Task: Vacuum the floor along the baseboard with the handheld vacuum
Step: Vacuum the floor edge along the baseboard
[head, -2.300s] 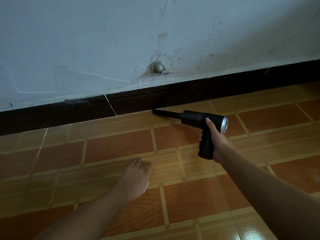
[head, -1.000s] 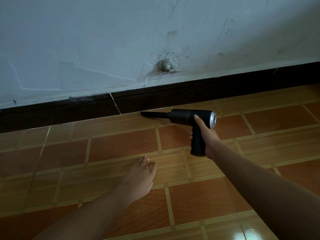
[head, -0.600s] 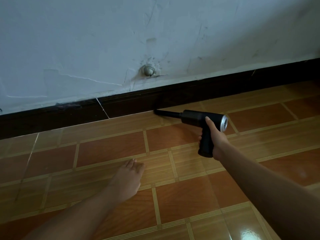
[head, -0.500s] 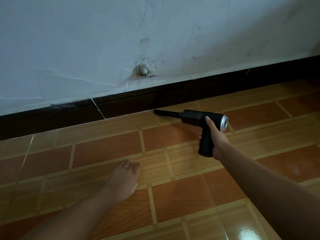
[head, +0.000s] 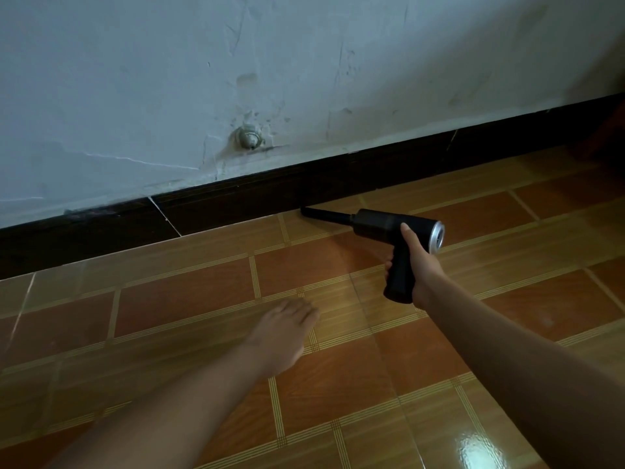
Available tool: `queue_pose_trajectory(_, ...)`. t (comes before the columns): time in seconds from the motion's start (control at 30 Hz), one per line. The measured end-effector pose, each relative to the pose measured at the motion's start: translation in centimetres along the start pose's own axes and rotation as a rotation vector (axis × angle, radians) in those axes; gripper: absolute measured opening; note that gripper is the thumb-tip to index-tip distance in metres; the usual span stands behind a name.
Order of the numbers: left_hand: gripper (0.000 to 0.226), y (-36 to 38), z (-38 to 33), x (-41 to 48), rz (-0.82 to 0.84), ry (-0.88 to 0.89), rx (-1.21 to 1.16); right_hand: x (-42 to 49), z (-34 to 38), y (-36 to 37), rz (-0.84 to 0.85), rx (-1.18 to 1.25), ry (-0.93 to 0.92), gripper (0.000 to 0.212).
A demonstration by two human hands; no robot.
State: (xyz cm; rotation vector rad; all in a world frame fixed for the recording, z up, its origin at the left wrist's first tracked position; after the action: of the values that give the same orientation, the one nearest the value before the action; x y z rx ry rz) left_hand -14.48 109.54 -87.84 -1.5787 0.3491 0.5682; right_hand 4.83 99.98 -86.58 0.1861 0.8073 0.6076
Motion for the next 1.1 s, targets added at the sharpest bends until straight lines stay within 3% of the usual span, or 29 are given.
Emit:
queue_pose_trajectory(0.33,0.065,-0.1,-1.5,2.2,0.080,-0.005,-0.008,0.0,-0.1,-1.0,-0.008,0.006,-0.030,0.043)
queue_pose_trajectory(1.1,0.067,-0.5,-2.1,3.1,0.089,-0.010,0.096,-0.8,0.9,-3.6,-0.135,0.059,-0.092,0.039)
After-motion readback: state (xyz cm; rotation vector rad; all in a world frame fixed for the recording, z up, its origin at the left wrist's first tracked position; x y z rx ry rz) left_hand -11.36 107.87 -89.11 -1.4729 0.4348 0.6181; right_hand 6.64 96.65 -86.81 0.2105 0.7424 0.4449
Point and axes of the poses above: each hand's wrist, its own x-axis towards the middle knuckle, its own y-axis out of the palm, z = x × y, the point moved 6 cm from there along x, towards the middle knuckle, and after that the axes turned 13 degrees about z, right-handed, at the moved point
